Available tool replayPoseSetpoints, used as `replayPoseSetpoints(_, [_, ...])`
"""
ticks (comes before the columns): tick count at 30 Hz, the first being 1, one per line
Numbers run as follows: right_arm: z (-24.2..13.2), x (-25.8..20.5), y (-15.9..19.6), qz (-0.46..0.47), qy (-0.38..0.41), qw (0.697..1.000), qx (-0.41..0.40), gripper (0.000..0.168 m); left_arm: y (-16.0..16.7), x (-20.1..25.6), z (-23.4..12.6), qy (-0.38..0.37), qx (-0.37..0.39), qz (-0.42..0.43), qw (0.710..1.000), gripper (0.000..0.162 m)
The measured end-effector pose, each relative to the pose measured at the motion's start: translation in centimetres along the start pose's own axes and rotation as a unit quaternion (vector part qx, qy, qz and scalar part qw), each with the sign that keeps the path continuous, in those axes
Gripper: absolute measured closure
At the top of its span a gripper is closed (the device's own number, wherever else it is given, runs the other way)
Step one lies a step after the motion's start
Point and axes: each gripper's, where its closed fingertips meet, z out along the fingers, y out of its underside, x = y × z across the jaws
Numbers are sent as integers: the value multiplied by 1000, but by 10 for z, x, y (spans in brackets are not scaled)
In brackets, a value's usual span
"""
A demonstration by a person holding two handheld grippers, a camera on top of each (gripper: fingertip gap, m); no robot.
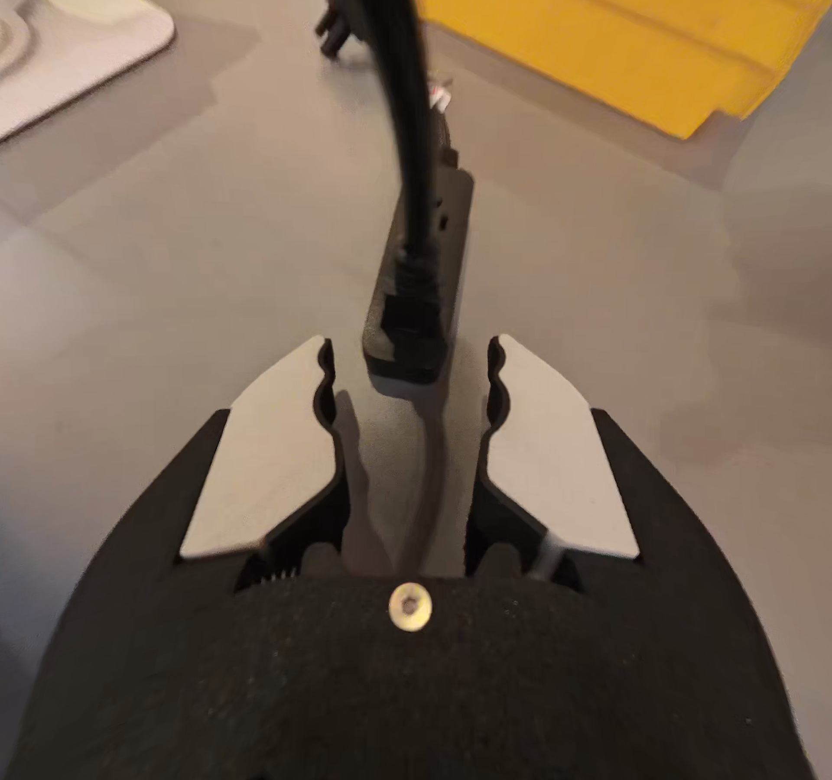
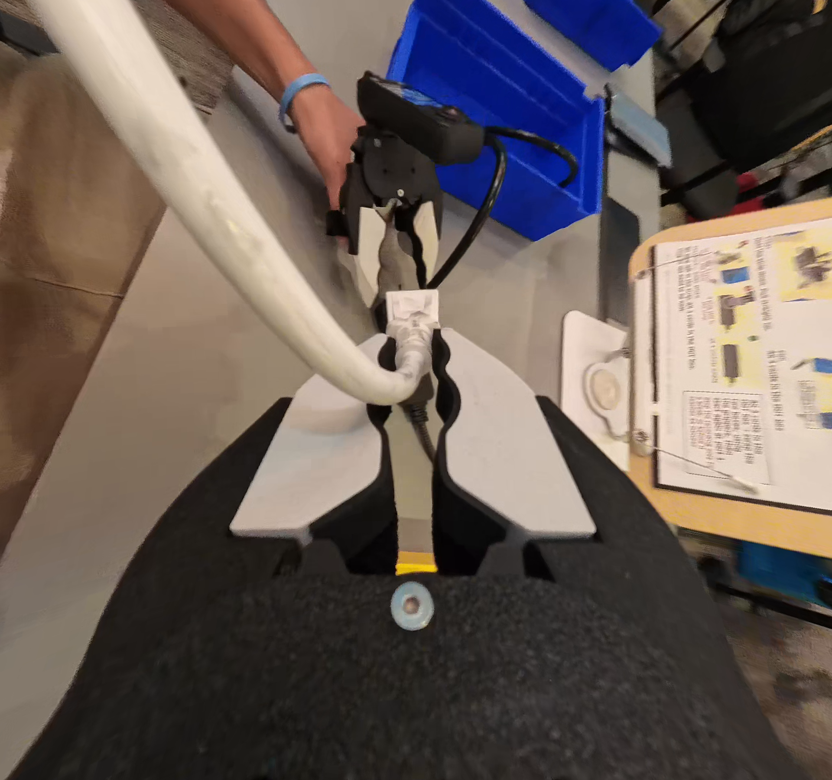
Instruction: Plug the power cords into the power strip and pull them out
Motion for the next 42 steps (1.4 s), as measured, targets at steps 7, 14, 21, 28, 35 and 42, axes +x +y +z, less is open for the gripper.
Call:
replayPoseSetpoints(7, [50, 21, 42, 38, -92, 994, -41, 153, 16, -4, 22, 20, -63, 82, 994, 121])
replayPoseSetpoints(14, [99, 22, 80, 20, -158, 983, -92, 153, 16, -1, 23, 25, -61, 95, 993, 121])
replayPoseSetpoints(21, [142, 12, 92, 54, -220, 968, -111, 153, 17, -1, 23, 36, -66, 82, 994, 120])
replayPoseSetpoints(28, [155, 7, 94, 15, -251, 948, -195, 153, 16, -1, 23, 36, -64, 82, 994, 121])
replayPoseSetpoints(35, [161, 8, 88, -28, -267, 927, -262, 153, 16, -3, 23, 35, -64, 74, 995, 121])
replayPoseSetpoints(42, [162, 12, 90, -44, -255, 915, -310, 153, 16, -3, 23, 35, -65, 72, 995, 121])
